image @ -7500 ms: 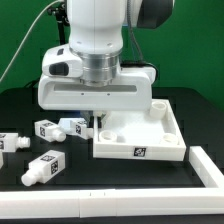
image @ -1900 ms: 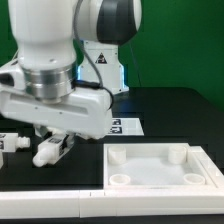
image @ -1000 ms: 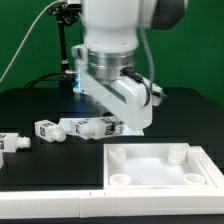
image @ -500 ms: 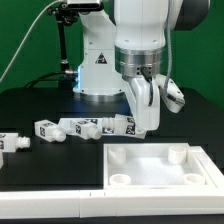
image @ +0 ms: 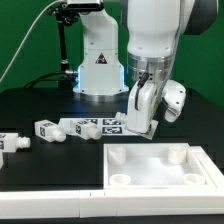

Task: Assemble one leg

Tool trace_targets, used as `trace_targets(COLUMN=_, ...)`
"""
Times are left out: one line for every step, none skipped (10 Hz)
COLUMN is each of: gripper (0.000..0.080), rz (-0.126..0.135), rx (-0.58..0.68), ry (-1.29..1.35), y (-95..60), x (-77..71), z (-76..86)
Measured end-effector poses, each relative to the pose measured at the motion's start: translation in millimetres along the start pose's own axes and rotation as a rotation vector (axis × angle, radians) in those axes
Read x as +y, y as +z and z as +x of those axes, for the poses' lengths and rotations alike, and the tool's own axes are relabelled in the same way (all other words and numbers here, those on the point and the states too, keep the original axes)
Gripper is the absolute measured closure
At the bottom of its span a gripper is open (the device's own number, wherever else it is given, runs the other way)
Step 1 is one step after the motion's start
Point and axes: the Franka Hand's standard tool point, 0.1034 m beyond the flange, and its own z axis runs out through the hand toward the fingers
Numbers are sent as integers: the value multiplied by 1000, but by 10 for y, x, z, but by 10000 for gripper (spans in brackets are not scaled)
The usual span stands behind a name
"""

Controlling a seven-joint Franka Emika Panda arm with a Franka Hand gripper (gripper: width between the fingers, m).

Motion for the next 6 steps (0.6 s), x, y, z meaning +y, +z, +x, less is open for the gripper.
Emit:
trace_targets(gripper=514, rz=5, rx=-19, ry=14, y=8, x=17, z=-53)
trace_targets(gripper=514, rz=0, rx=-27, ry=18, y=26, x=35, z=-71)
trace_targets(gripper=514, rz=-3, rx=-32, ry=28, y=36, x=50, z=-88)
trace_targets(gripper=514, rz=-8, rx=-44, ry=51, y=45, x=71, z=-116)
trace_targets(gripper=514, rz=-10, rx=-48, ry=54, y=51, x=81, z=-127)
trace_targets(gripper=514, rz=-19, rx=-53, ry=100, y=75, x=112, z=-138)
